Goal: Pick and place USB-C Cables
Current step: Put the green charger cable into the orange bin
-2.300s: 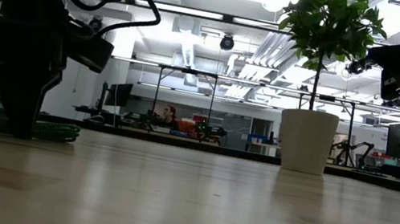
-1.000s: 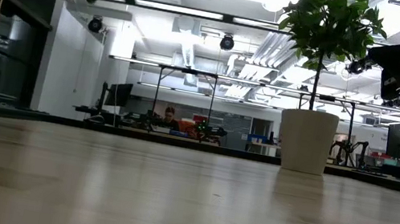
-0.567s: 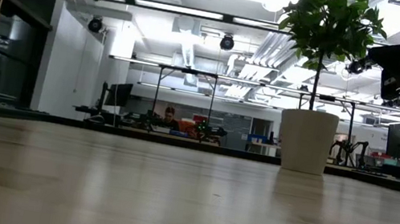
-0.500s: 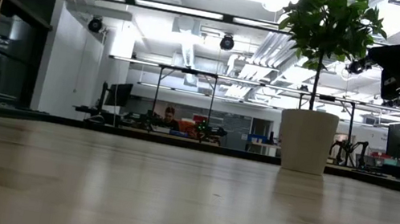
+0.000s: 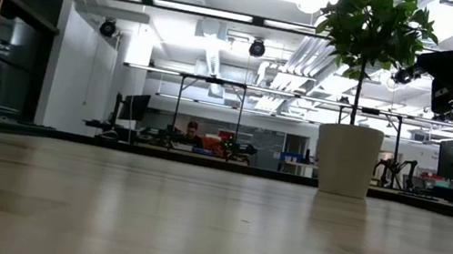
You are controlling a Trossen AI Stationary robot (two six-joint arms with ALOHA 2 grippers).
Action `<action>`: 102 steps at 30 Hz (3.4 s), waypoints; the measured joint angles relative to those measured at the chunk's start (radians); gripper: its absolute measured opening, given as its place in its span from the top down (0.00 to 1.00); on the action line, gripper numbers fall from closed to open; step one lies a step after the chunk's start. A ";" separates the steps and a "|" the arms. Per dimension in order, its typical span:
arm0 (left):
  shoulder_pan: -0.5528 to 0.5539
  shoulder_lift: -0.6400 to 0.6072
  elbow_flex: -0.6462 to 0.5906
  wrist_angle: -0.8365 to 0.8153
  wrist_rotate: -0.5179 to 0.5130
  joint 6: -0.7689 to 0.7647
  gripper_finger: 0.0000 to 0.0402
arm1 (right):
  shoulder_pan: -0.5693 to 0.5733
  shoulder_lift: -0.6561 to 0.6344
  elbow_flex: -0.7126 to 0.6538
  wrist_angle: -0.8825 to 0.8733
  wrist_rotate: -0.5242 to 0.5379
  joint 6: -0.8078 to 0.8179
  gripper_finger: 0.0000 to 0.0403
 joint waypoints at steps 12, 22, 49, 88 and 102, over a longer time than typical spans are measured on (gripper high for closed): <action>-0.117 0.000 0.000 0.115 0.557 -0.135 1.00 | 0.000 0.000 0.000 0.000 0.005 0.016 1.00; -0.206 -0.006 0.000 0.134 0.601 -0.046 1.00 | 0.000 0.000 0.000 0.000 0.015 0.025 1.00; -0.592 0.455 0.433 -0.233 0.245 -0.074 1.00 | 0.000 0.001 0.000 0.001 0.015 0.034 1.00; -0.632 0.992 0.458 -0.601 0.249 -0.719 1.00 | 0.000 0.001 0.000 0.000 0.015 0.034 1.00; -0.633 1.087 0.457 -0.598 0.249 -0.721 1.00 | 0.000 0.001 0.000 0.000 0.015 0.034 1.00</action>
